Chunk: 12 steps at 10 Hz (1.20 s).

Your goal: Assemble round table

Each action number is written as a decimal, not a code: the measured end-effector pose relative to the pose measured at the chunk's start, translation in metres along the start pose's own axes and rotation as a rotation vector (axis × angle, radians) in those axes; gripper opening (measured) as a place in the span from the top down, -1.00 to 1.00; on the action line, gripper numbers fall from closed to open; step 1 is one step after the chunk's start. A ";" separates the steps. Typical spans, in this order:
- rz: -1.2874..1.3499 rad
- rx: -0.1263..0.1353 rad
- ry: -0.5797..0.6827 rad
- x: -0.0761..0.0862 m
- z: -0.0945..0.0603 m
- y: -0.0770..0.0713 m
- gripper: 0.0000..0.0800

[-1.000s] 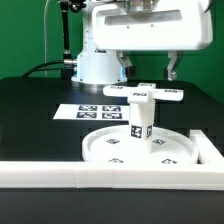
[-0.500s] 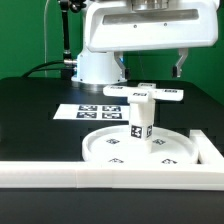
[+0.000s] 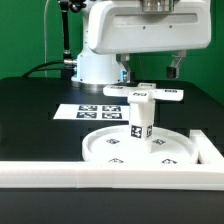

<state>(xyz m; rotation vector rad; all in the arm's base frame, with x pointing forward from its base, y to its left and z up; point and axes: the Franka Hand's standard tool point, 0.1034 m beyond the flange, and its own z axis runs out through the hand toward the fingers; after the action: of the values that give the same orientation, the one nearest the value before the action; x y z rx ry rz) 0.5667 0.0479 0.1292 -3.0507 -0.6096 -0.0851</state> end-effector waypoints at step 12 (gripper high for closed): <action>-0.043 0.009 -0.029 -0.010 0.017 0.008 -0.62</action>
Offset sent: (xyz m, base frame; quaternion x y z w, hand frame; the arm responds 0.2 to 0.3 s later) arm 0.0041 -0.0049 -0.0050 0.0099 -0.0009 0.0000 1.0000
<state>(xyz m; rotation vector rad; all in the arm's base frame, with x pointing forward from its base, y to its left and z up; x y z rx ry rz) 0.5616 0.0379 0.1114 -3.0356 -0.6761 -0.0388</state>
